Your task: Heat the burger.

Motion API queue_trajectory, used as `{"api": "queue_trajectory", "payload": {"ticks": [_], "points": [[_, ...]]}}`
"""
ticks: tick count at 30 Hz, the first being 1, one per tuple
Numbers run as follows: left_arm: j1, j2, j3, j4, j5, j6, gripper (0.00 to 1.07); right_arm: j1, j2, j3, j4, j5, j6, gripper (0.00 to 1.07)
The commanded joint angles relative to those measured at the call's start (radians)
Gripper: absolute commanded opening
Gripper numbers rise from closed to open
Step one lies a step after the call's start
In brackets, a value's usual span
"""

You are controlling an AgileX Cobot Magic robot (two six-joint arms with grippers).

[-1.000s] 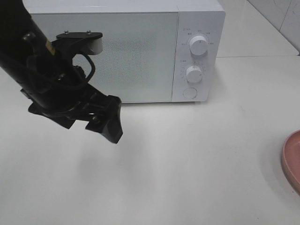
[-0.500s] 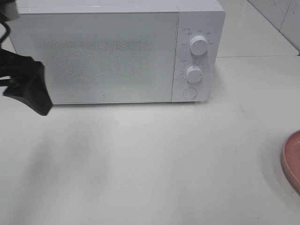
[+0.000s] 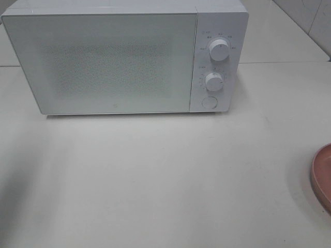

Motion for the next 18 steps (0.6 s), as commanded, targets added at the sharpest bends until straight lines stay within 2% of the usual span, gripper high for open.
{"api": "queue_trajectory", "payload": {"ticks": [1, 3, 5, 8, 13, 18], "points": [[0.026, -0.105, 0.085, 0.017, 0.012, 0.010, 0.98, -0.009, -0.025, 0.002, 0.003, -0.003, -0.014, 0.76], [0.026, -0.131, 0.104, 0.024, 0.012, 0.010, 0.98, -0.009, -0.025, 0.002, 0.003, -0.003, -0.014, 0.76], [0.026, -0.234, 0.179, 0.038, 0.006, 0.010, 0.98, -0.009, -0.025, 0.002, 0.003, -0.003, -0.014, 0.76], [0.026, -0.263, 0.198, 0.043, 0.002, 0.010, 0.98, -0.009, -0.025, 0.002, 0.003, -0.003, -0.014, 0.76], [0.026, -0.419, 0.287, 0.074, -0.004, 0.008, 0.98, -0.009, -0.025, 0.002, 0.003, -0.003, -0.014, 0.76], [0.026, -0.553, 0.292, 0.083, -0.037, 0.005, 0.98, -0.009, -0.025, 0.002, 0.003, -0.003, -0.014, 0.76]]}}
